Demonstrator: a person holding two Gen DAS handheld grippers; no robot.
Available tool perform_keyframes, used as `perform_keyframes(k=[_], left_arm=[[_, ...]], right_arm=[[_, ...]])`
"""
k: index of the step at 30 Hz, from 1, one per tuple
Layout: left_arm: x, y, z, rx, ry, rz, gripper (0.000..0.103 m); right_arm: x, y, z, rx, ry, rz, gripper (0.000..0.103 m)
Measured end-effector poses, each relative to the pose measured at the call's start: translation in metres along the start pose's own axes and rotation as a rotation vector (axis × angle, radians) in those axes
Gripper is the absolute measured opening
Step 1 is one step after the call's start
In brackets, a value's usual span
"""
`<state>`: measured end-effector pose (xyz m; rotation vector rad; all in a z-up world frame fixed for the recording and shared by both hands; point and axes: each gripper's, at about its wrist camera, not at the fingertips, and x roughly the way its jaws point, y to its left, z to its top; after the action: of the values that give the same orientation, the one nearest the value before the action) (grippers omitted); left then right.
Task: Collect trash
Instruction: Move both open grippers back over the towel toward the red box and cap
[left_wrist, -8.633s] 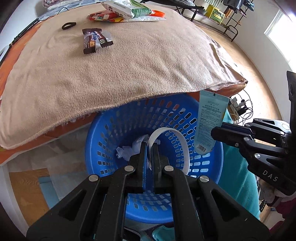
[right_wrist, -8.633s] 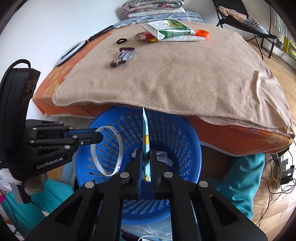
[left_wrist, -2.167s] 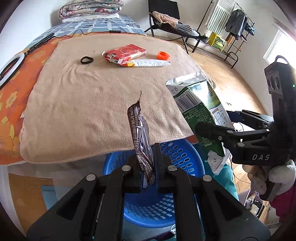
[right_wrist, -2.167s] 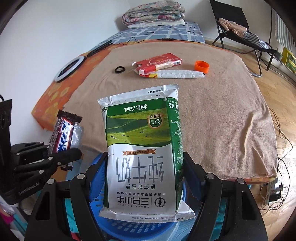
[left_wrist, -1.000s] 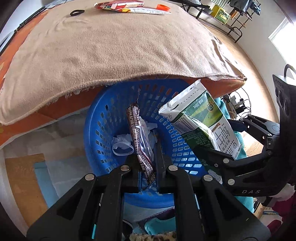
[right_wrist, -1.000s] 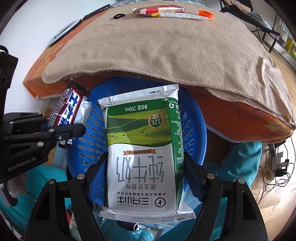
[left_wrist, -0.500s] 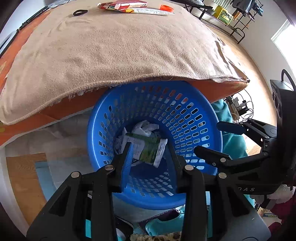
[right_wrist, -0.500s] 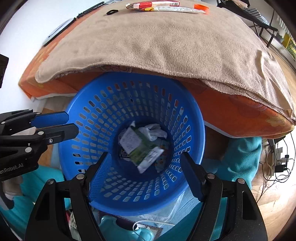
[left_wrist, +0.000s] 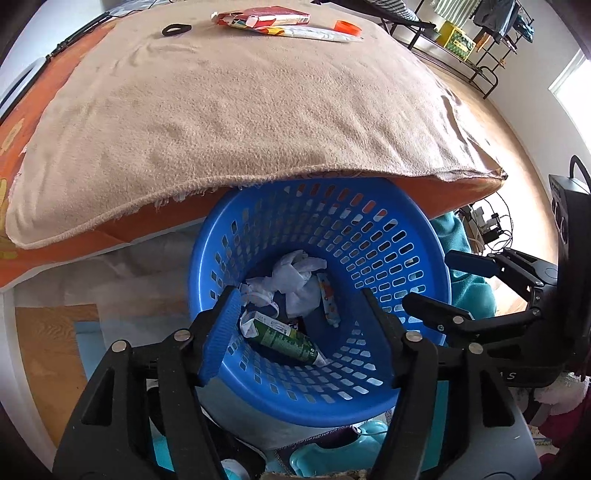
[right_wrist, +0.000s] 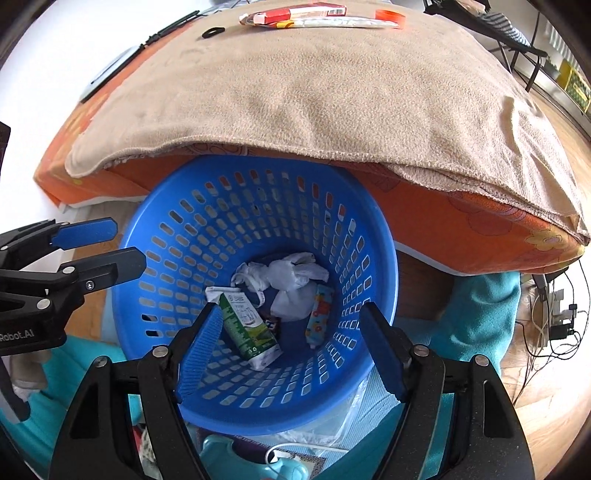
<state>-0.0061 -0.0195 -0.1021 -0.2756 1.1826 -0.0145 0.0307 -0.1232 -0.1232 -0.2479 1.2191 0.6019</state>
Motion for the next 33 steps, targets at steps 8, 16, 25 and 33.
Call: perform_keyframes(k=[8, 16, 25, 33], left_arm=[[-0.002, 0.002, 0.008, -0.009, -0.013, 0.005, 0.066], [-0.01, -0.001, 0.027, -0.016, -0.03, -0.017, 0.066], [-0.028, 0.0, 0.07, -0.005, -0.086, -0.027, 0.077], [-0.035, 0.022, 0.134, 0.009, -0.152, 0.006, 0.077]], right_arm=[[-0.009, -0.007, 0.004, 0.006, -0.061, 0.004, 0.076], [-0.032, -0.019, 0.015, 0.0, -0.212, -0.006, 0.076], [-0.054, -0.04, 0.048, 0.028, -0.317, -0.033, 0.078], [-0.069, -0.067, 0.09, 0.082, -0.393, -0.052, 0.078]])
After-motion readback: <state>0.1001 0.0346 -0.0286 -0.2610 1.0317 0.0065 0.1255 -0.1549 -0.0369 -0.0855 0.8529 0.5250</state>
